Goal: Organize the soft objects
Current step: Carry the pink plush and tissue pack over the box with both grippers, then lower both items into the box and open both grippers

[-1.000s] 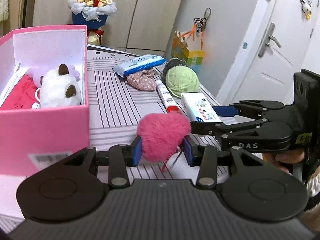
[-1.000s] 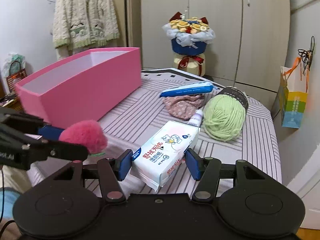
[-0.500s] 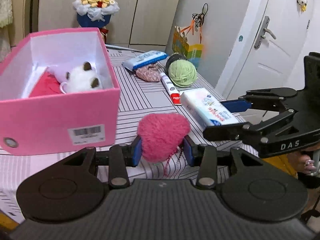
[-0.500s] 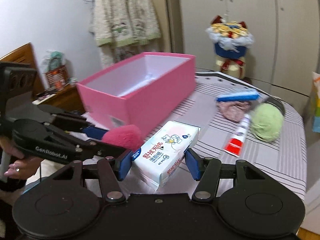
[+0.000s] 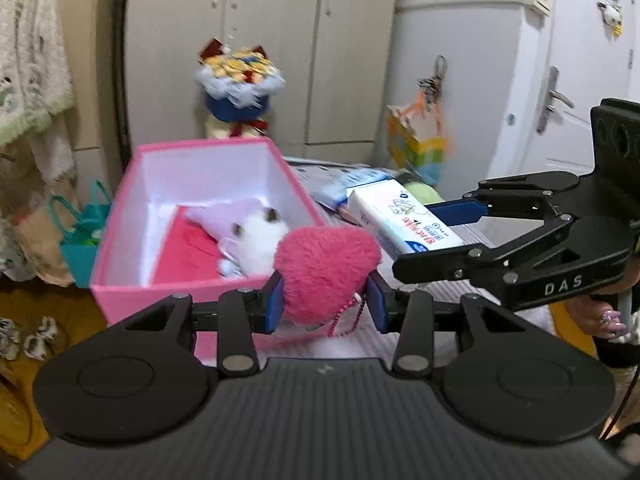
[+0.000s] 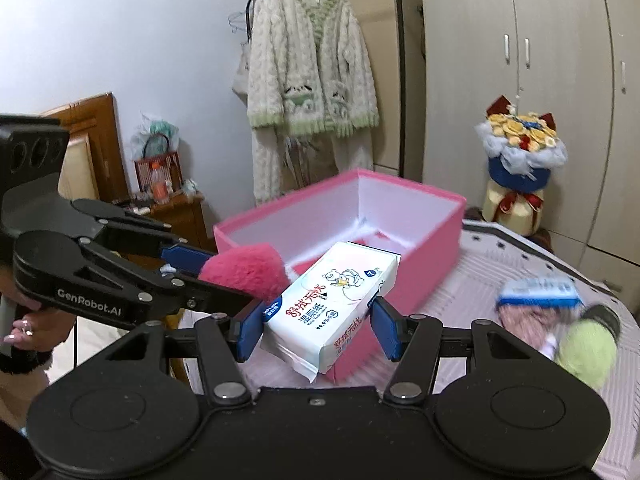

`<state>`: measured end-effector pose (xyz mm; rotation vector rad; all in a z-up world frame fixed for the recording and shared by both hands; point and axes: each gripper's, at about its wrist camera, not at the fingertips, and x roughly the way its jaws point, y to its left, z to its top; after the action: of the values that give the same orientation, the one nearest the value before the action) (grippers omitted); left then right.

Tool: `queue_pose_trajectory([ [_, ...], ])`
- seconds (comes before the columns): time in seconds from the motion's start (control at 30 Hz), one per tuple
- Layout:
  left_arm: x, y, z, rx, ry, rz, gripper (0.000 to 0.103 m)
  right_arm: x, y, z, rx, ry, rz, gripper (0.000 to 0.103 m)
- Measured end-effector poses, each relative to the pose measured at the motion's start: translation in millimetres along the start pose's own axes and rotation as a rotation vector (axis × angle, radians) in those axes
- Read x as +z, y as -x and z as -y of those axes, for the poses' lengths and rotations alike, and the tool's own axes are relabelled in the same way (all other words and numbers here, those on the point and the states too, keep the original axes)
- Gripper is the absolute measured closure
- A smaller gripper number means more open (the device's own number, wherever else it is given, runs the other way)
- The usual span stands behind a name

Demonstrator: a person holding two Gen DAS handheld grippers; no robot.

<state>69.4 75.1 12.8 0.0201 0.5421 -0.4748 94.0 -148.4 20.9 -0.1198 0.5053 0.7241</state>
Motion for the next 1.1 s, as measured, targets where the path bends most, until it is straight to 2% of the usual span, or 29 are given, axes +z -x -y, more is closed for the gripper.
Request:
queue_pose_trajectory([
  [0.13, 18, -6, -20, 0.050, -0.001, 0.008, 0.062, 22, -24, 10, 0.020, -0.007, -0.003, 0.040],
  [0.27, 37, -27, -47, 0.087, 0.021, -0.018, 0.062, 44, -57, 24, 0.029, -0.012, -0.031, 0.040],
  [0.47, 54, -84, -86, 0.164, 0.082, -0.149, 0.062, 59, -113, 29, 0.043, 0.079, -0.156, 0.040],
  [0.57, 59, -107, -97, 0.197, 0.075, -0.201, 0.062, 61, -138, 23, 0.037, 0.175, -0.220, 0.040],
  [0.73, 66, -136, -106, 0.212, 0.059, -0.272, 0.062, 63, -172, 18, 0.013, 0.248, -0.304, 0.041],
  [0.87, 68, -147, -110, 0.235, 0.039, -0.287, 0.062, 65, -193, 18, 0.013, 0.280, -0.351, 0.040],
  [1.0, 69, -144, -110, 0.242, 0.055, -0.253, 0.062, 65, -198, 22, 0.047, 0.249, -0.344, 0.040],
  [1.1, 68, -147, -108, 0.232, 0.053, -0.267, 0.059, 62, -200, 20, 0.044, 0.244, -0.337, 0.039],
])
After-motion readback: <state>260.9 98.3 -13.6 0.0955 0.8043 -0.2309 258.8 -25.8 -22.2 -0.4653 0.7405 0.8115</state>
